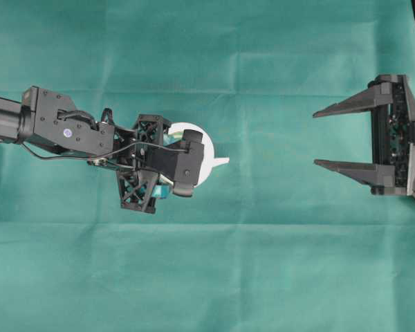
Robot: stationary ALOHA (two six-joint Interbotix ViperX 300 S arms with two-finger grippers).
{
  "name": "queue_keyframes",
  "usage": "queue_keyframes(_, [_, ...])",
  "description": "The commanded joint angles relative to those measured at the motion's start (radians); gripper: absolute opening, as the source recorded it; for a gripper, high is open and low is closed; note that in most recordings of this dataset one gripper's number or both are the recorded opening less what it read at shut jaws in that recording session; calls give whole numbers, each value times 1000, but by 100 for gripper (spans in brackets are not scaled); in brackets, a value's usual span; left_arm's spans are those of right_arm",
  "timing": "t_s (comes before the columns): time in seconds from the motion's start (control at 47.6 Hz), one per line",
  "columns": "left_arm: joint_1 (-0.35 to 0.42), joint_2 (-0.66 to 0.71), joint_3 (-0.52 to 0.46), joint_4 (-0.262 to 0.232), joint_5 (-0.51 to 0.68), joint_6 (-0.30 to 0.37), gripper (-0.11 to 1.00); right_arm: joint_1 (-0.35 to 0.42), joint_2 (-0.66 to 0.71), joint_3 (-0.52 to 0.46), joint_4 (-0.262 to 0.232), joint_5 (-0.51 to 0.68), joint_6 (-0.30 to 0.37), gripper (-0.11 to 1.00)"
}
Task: Peel off the duct tape with your right arm.
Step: 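Close the left gripper on the rim and lift the roll upright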
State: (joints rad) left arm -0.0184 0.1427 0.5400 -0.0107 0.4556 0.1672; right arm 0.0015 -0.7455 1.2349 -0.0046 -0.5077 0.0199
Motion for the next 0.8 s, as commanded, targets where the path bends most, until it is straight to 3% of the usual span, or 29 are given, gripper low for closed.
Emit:
queue_keyframes(0.0, [0,-32,-14,0,25,-2,37,-2,3,-14,-2,-12,0,77])
queue_keyframes(0.231, [2,-46,-41,0,49,-2,21,0,3,-14,-2,-12,-2,77])
queue_keyframes(0.778, [-20,-199,-87,0,144,2,21,0,2,-9,0,-12,0,77])
